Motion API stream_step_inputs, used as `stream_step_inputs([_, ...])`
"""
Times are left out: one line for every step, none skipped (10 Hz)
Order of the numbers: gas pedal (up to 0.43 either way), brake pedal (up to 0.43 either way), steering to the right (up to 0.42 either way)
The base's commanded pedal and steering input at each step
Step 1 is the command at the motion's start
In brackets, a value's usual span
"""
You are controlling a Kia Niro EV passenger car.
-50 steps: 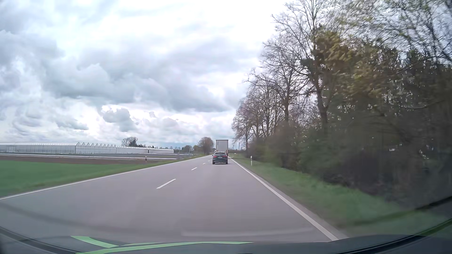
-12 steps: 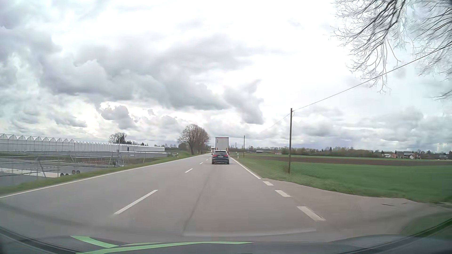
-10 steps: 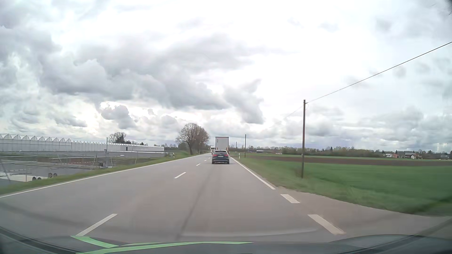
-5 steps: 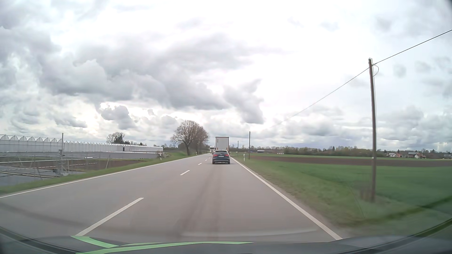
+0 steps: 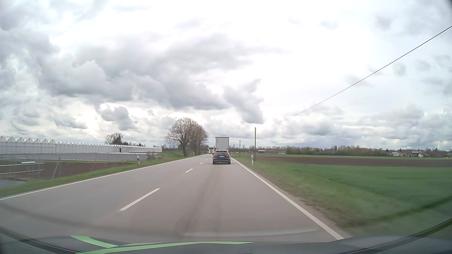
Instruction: Follow the waypoints while adhering to traffic rules and regulations
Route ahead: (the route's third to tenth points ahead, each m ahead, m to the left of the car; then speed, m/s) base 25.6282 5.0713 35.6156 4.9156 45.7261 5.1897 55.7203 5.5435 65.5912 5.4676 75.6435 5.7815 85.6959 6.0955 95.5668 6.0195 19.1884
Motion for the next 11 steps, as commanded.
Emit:
stream_step_inputs([0.0,0.0,0.002])
stream_step_inputs([0.0,0.0,0.002])
stream_step_inputs([0.0,0.0,0.001])
stream_step_inputs([0.02,0.0,0.002])
stream_step_inputs([0.059,0.0,0.001])
stream_step_inputs([0.087,0.0,0.001])
stream_step_inputs([0.098,0.0,0.001])
stream_step_inputs([0.098,0.0,0.001])
stream_step_inputs([0.11,0.0,0.001])
stream_step_inputs([0.118,0.0,0.001])
stream_step_inputs([0.13,0.0,0.001])
